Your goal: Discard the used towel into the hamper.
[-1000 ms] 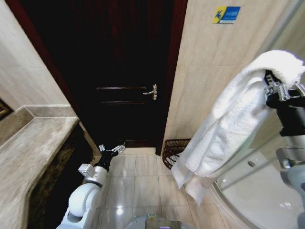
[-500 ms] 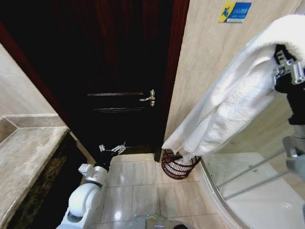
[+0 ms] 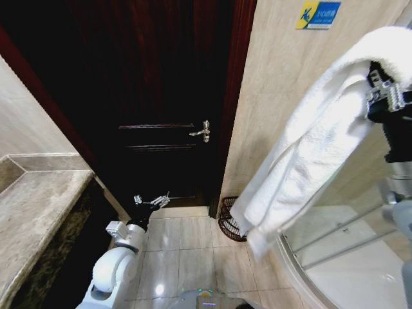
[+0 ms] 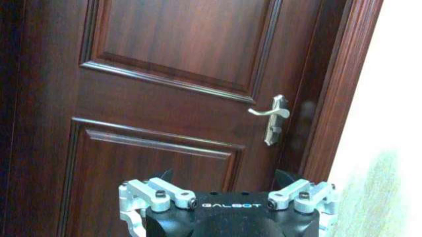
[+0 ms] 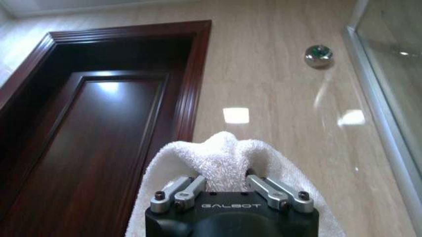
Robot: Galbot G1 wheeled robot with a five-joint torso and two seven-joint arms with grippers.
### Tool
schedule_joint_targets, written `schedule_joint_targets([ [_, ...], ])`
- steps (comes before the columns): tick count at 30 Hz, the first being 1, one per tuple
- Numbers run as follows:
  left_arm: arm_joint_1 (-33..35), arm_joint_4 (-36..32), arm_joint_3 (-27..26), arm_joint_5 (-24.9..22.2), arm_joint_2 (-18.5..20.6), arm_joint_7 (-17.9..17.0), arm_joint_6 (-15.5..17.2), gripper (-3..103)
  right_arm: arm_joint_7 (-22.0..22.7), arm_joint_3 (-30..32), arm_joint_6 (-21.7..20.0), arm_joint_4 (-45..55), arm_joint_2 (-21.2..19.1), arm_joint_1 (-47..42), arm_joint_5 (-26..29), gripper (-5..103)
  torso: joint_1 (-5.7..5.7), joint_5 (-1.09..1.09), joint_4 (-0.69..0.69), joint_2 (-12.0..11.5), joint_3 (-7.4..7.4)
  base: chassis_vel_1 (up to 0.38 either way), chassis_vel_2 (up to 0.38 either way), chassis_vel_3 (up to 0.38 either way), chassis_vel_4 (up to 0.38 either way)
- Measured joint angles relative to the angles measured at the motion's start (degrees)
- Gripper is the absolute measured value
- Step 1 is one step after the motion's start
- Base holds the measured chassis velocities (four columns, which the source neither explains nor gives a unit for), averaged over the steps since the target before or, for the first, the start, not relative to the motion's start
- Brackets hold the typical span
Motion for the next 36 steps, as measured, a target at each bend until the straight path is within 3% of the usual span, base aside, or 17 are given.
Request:
schedule_joint_targets([
  [36, 0.00, 0.00, 0.00, 0.00, 0.00, 0.00, 0.00, 100, 0.59, -1.27, 0.02, -1.83, -1.05, 2.96, -1.00, 14, -0.01, -0.01, 0.00, -0.02, -0.02, 0.000, 0.000, 0.000, 0.000],
])
